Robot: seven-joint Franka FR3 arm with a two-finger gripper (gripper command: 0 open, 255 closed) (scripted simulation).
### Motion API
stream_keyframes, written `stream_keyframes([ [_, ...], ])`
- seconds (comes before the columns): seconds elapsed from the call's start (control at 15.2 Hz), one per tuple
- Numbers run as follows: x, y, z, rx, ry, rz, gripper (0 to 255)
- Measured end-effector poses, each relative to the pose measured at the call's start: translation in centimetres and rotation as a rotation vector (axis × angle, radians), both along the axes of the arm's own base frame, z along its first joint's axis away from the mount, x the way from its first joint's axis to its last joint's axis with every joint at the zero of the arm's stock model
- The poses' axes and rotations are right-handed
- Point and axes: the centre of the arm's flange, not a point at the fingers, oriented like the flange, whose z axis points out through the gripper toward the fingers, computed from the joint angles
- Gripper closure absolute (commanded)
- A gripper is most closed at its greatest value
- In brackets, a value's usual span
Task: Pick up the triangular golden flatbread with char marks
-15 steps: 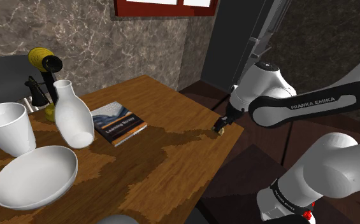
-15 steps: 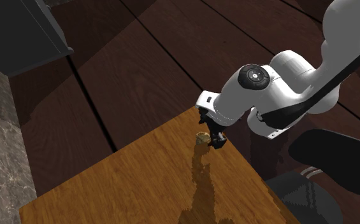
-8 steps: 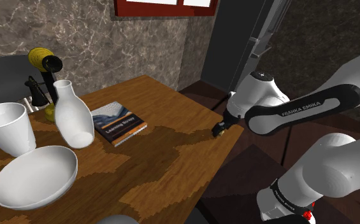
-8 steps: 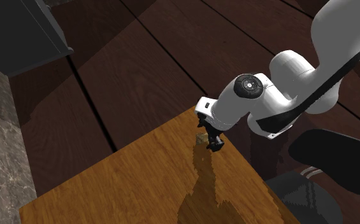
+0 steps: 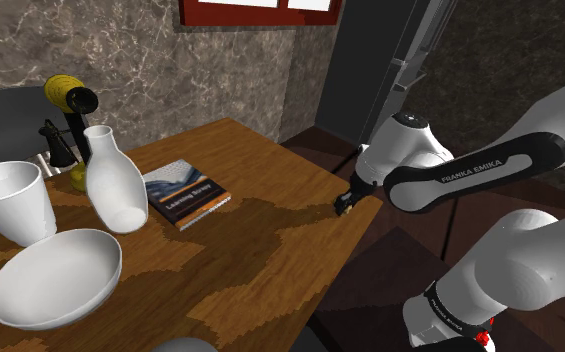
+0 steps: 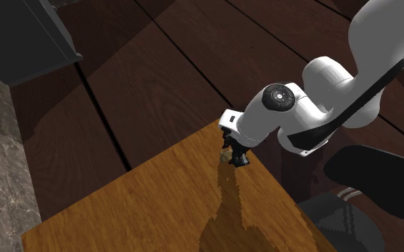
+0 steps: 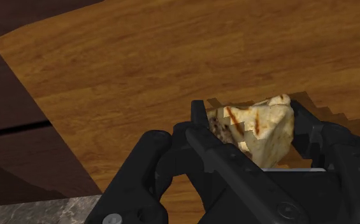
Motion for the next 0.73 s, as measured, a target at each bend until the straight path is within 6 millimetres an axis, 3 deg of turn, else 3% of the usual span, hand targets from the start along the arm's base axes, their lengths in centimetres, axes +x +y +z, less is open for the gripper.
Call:
stream_keyframes([
  [0.26,0.0,0.0,0.6,0.0,0.0,0.001,255],
  [0.73,-0.1,0.1,4.2,0.0,0.0,0.001,255],
])
